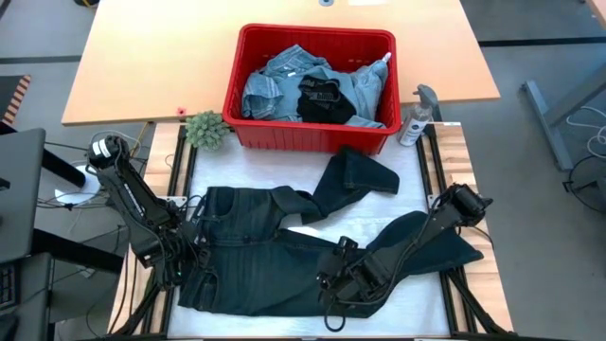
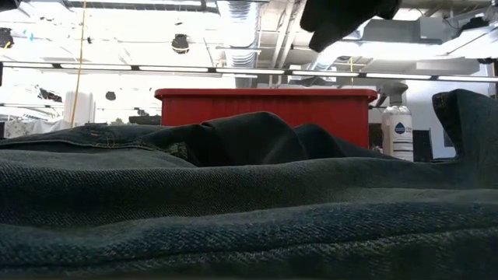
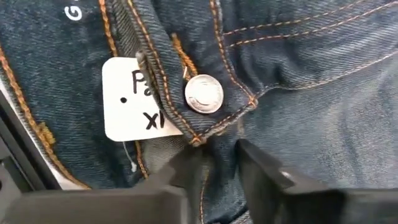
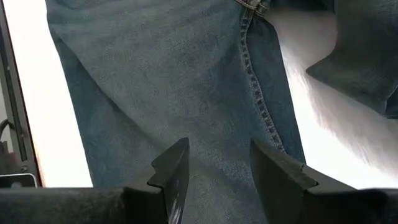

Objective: Fold Laundry from Bin
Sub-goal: Fold the black pants

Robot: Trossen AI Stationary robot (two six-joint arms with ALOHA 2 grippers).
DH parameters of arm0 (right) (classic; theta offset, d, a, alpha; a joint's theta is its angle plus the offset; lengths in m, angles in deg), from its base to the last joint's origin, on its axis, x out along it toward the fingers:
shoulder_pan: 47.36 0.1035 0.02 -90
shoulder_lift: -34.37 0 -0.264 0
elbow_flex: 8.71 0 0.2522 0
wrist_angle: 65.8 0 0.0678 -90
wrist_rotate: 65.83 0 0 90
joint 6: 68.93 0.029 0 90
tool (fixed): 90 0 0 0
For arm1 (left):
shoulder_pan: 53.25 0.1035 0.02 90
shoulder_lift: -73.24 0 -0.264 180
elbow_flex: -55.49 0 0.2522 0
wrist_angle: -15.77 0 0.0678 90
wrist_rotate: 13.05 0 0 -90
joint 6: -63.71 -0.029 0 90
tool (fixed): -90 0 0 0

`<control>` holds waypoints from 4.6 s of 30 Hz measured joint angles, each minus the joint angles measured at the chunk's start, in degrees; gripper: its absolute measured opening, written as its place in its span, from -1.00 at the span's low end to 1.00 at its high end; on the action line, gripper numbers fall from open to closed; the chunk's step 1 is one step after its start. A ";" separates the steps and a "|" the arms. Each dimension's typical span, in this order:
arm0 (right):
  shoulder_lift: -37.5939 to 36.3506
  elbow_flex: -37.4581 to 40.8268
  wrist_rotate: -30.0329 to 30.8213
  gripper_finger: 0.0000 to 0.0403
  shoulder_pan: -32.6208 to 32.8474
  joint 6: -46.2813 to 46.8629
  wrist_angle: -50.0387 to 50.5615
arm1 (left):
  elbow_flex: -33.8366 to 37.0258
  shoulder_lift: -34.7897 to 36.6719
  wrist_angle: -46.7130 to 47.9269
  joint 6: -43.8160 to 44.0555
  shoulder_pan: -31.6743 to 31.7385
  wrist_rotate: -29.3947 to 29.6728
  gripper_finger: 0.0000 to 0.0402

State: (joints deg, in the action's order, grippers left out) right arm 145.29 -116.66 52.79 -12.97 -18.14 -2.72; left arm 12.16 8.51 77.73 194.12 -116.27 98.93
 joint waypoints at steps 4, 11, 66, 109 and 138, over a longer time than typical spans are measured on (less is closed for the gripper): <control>2.43 -0.02 -0.20 -0.14 0.00 0.51 -2.44 | -0.95 0.01 -0.10 -1.74 0.02 0.81 -0.95; 7.52 -0.02 -4.08 -0.36 0.09 2.05 -5.39 | -5.41 0.00 0.86 -1.29 0.00 2.58 -0.99; 9.26 11.89 -11.31 -0.90 6.36 24.22 -17.20 | -17.00 -0.36 36.75 -6.66 1.26 -13.77 -0.99; 9.41 11.98 -11.95 -0.90 6.56 23.71 -18.77 | -22.02 -0.36 21.71 -15.00 0.42 16.11 -0.11; -11.13 6.12 -0.10 -0.58 -8.53 -6.34 17.39 | -6.75 -22.43 -24.61 -35.28 2.67 9.37 -0.48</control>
State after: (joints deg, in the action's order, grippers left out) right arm 134.16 -110.54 52.69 -21.50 -24.49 14.67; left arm 5.42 -13.91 53.12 158.84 -113.61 108.31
